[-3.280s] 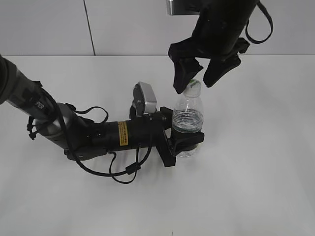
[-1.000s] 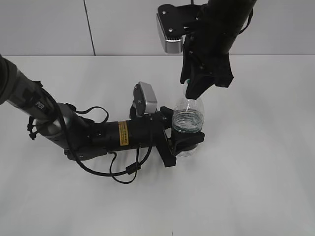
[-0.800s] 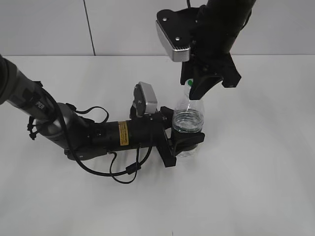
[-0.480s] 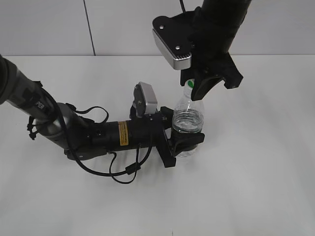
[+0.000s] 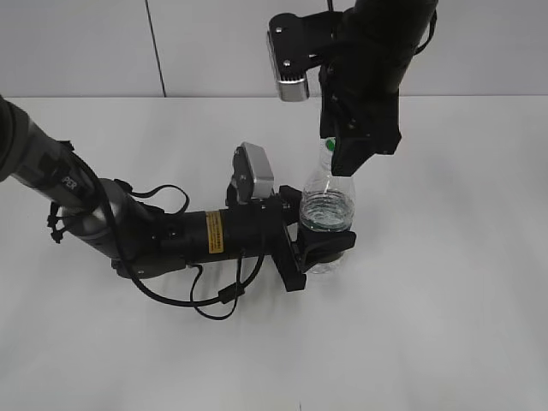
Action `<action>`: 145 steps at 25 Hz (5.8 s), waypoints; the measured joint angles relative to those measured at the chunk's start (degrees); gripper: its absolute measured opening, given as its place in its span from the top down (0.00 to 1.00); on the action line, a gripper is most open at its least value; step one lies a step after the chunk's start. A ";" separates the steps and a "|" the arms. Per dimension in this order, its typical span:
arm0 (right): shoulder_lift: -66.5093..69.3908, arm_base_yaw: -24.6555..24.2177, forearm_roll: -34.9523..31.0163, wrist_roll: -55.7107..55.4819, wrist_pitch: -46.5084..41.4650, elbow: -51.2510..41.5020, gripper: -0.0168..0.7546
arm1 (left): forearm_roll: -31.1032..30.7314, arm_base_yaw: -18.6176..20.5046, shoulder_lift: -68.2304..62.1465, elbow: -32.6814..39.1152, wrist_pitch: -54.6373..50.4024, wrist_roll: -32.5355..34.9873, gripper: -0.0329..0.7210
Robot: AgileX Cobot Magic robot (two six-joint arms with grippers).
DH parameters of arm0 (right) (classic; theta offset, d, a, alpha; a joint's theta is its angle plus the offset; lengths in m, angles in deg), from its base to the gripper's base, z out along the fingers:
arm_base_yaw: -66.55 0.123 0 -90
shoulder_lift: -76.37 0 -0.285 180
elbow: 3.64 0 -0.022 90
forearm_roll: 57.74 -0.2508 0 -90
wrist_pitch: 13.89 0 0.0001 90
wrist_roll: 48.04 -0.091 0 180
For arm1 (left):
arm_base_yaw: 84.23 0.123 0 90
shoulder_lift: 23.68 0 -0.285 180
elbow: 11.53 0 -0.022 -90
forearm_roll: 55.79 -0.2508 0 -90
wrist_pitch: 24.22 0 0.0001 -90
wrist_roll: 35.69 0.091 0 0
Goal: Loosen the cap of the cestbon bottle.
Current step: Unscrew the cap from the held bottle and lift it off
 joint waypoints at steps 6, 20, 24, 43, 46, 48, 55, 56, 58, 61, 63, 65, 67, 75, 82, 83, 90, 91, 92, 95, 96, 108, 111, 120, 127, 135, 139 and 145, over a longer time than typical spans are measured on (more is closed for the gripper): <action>-0.67 0.00 -0.33 -13.74 0.00 0.00 0.26 | -0.04 0.00 0.00 0.00 0.04 -0.12 0.42; -6.61 0.00 -1.70 -43.86 -0.06 0.11 0.24 | -0.04 0.00 0.00 0.00 0.04 -0.26 0.42; -6.61 0.00 1.27 -53.44 -0.06 0.11 0.24 | -0.06 0.00 0.00 0.00 0.04 -0.26 0.42; -5.48 0.00 -0.78 -82.53 -0.10 0.11 0.24 | -0.11 0.00 0.00 0.00 0.11 -0.26 0.42; -3.74 0.00 -1.32 -82.07 -0.10 0.11 0.24 | -0.17 0.00 0.00 0.00 0.11 -0.28 0.42; -3.13 0.00 -1.43 -81.65 -0.10 0.11 0.24 | -0.23 0.00 0.00 0.00 0.11 -0.28 0.42; -2.71 0.00 -1.43 -79.94 -0.10 0.11 0.24 | -0.23 0.00 0.00 0.00 0.11 -0.28 0.42; -2.36 0.00 -1.43 -79.71 -0.10 0.11 0.24 | -0.23 0.00 0.00 0.00 0.11 -0.28 0.42; -1.82 0.00 -1.43 -79.53 -0.10 0.11 0.24 | -0.23 0.00 0.00 0.00 0.11 -0.28 0.42; -1.64 0.00 -1.45 -78.94 -0.10 0.11 0.24 | -0.23 0.00 0.00 0.00 0.11 -0.28 0.42; -1.51 0.00 -1.50 -78.66 -0.10 0.11 0.26 | -0.23 0.00 0.00 0.00 0.11 -0.28 0.42; -1.10 0.00 -1.50 -78.39 -0.10 0.11 0.30 | -0.23 0.00 0.00 0.00 0.11 -0.28 0.42; -0.98 0.00 -1.50 -78.23 -0.10 0.11 0.33 | -0.23 0.00 0.00 0.00 0.11 -0.28 0.42; -0.98 0.00 -1.56 -77.24 -0.10 0.11 0.45 | -0.23 0.00 0.00 0.00 0.11 -0.28 0.42; -0.98 0.00 -1.56 -75.85 -0.10 0.11 0.57 | -0.23 0.00 0.00 0.00 0.11 -0.28 0.42; -0.98 0.00 -1.56 -75.85 -0.10 0.11 0.58 | -0.23 0.00 0.00 0.00 0.11 -0.28 0.42; -0.98 0.00 -1.56 -71.27 -0.10 0.11 0.59 | -0.23 0.00 0.00 0.00 0.11 -0.28 0.42; -0.98 0.00 -1.56 -68.93 -0.10 0.11 0.59 | -0.23 0.00 0.00 0.00 0.11 -0.28 0.42; -0.98 0.00 -1.70 -66.22 -0.10 0.11 0.59 | -0.23 0.00 0.00 0.00 0.11 -0.28 0.42; -0.98 0.00 -2.09 -58.47 -0.10 0.11 0.59 | -0.23 0.00 0.00 0.00 0.11 -0.28 0.42; -0.98 0.00 -2.23 -56.57 -0.10 0.11 0.59 | -0.23 0.00 0.00 0.00 0.11 -0.28 0.42; -0.98 0.00 -3.13 -24.31 -0.16 0.11 0.59 | -0.89 0.06 0.00 0.00 0.06 -0.07 0.42; -0.98 0.00 -3.31 -14.16 -0.33 0.11 0.59 | -1.21 0.06 0.00 0.00 0.06 -0.07 0.42; -0.98 0.00 -3.37 8.88 -0.73 0.11 0.59 | -1.34 0.10 0.00 -0.04 0.06 -0.07 0.42; -0.98 0.00 -2.26 20.64 -0.86 0.11 0.59 | -1.40 0.10 0.00 -0.11 -0.05 -0.12 0.42; -1.26 0.05 -1.59 33.90 -1.18 0.11 0.59 | -1.54 0.10 0.00 -0.13 -0.06 -0.22 0.42; -1.32 0.05 -1.36 38.99 -1.17 0.11 0.59 | -1.54 0.10 0.00 -0.13 -0.01 -0.29 0.42; -1.33 1.19 0.57 45.76 -1.17 0.11 0.59 | -1.54 0.10 0.00 -0.13 0.03 -0.53 0.42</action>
